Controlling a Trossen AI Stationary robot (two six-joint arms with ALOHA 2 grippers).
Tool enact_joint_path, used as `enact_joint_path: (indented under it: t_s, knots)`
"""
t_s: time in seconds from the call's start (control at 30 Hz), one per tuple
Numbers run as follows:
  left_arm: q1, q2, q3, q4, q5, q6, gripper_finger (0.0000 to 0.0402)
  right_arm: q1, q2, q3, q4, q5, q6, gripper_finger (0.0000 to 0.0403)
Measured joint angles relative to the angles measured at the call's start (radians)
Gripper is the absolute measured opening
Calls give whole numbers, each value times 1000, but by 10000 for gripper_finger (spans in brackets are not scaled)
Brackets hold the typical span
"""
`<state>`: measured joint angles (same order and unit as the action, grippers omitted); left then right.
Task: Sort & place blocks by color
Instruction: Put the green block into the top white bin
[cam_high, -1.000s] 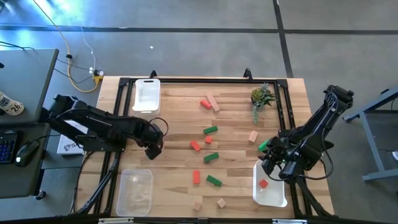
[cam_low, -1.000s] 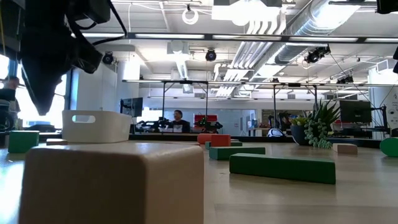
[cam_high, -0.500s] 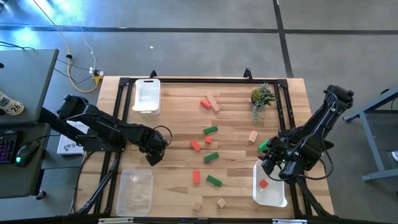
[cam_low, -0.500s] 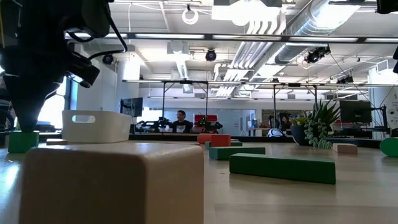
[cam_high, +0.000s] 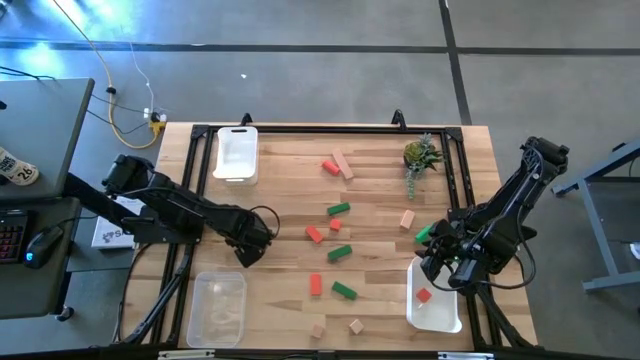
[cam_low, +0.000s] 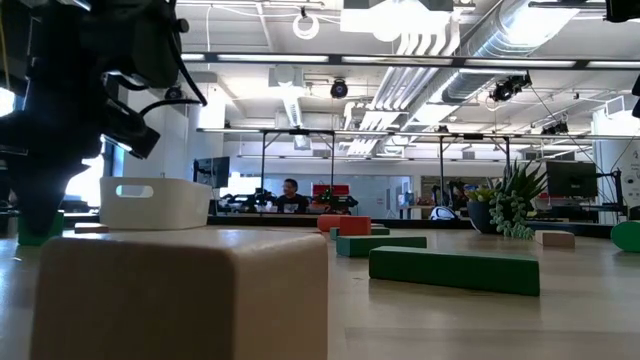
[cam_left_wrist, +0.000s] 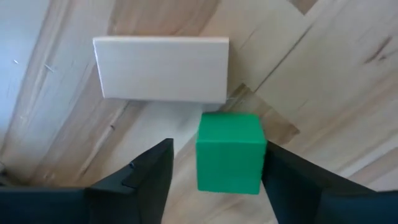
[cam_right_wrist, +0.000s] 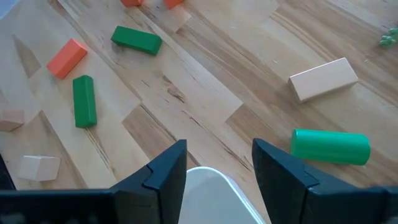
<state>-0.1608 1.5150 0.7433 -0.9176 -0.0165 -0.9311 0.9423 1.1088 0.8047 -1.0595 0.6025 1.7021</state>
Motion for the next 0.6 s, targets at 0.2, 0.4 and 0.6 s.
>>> enact_joint_path:
  t_s: [0.2,0.4,0.6]
  knots:
    - [0,-1,0,-1,-2,42,133,0,0,0,2,0,0,167]
    - [1,-6,2,-2,10,74,104,0,0,0,7,11,0,167]
    - [0,-33,27,7,16,91,105,0,0,0,36,52,2,167]
